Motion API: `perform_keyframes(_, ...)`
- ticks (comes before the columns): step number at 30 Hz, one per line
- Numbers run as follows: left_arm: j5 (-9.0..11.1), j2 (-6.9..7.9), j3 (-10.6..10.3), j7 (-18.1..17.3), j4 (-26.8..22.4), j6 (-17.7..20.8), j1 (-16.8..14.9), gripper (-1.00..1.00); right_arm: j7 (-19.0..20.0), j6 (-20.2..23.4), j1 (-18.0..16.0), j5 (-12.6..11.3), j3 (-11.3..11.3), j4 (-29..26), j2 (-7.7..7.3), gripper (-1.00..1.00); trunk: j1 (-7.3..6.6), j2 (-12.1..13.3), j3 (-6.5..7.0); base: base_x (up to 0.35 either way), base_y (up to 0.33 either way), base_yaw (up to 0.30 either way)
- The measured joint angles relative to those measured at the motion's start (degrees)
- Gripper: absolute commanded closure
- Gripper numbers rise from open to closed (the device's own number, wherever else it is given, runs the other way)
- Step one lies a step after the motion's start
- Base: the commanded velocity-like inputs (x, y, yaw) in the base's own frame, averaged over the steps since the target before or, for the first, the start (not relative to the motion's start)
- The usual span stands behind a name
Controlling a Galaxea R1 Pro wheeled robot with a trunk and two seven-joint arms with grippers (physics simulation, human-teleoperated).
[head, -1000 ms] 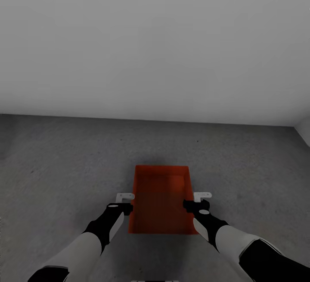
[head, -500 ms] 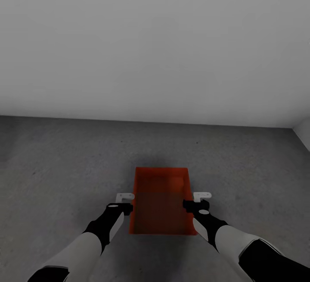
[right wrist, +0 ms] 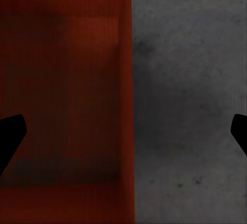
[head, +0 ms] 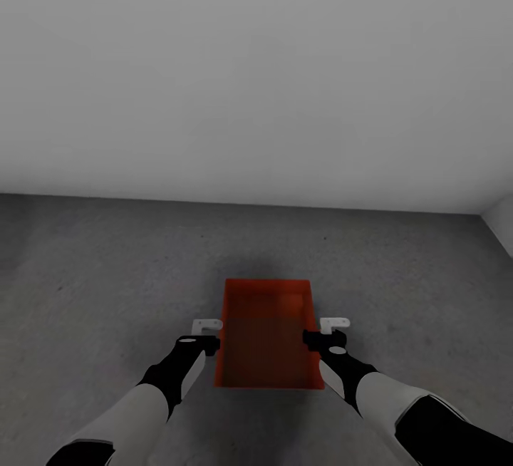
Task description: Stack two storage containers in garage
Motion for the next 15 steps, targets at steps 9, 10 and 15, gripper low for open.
perform_keyframes(9, 0.0, -0.04, 0.0, 0.0, -0.03, 0.0, 0.0, -1.0, 0.0, 0.0, 0.0, 0.0, 0.0, 0.04, 0.02, -1.0, -1.98, 3.61, 1.62, 0.0, 0.0, 0.0)
perform_keyframes(10, -0.02, -0.04, 0.0, 0.0, -0.05, 0.0, 0.0, -1.0, 0.0, 0.0, 0.0, 0.0, 0.0, 0.03, 0.01, -1.0, -2.2, 4.01, 1.8, 0.0, 0.0, 0.0)
perform_keyframes(15, -0.04, -0.08, 0.0, 0.0, -0.08, 0.0, 0.0, -1.0, 0.0, 0.0, 0.0, 0.0, 0.0, 0.05, 0.07, -1.0, -3.3, 6.02, 2.69, 0.0, 0.0, 0.0)
